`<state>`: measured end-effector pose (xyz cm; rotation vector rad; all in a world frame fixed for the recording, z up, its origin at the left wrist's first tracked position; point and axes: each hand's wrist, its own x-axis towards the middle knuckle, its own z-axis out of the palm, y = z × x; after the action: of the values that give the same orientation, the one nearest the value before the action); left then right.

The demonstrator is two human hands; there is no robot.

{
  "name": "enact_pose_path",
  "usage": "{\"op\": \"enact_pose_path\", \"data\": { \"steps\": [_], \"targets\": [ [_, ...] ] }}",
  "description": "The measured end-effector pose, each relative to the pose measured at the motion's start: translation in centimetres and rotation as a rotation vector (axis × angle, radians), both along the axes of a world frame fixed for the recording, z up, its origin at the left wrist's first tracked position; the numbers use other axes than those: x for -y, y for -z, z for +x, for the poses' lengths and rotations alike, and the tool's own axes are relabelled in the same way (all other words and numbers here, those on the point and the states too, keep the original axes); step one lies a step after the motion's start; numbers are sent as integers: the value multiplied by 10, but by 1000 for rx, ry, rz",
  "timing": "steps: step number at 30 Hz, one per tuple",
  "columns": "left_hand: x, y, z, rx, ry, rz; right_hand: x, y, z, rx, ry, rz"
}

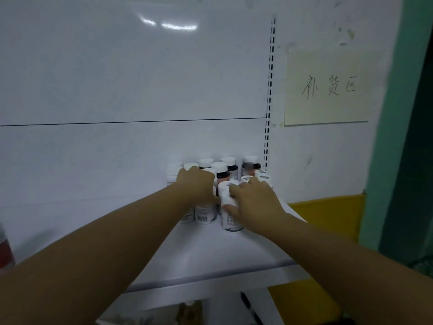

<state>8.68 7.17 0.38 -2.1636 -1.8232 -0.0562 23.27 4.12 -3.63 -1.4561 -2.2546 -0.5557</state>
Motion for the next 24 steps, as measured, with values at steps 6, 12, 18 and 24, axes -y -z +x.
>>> {"op": "enact_pose_path", "data": {
  "steps": [6,12,18,24],
  "targets": [
    [9,-1,1,53,-12,37,-3,4,8,-208,-126,-28],
    [40,-16,-19,615,90,39,6,-8,11,-952,-318,-284],
    [95,3,-57,1376,160,20,10,-15,-32,-1484,-566,-639],
    [142,15,-123,1799,81,131,47,-13,-110,-1582,-808,-845]
  ]
}}
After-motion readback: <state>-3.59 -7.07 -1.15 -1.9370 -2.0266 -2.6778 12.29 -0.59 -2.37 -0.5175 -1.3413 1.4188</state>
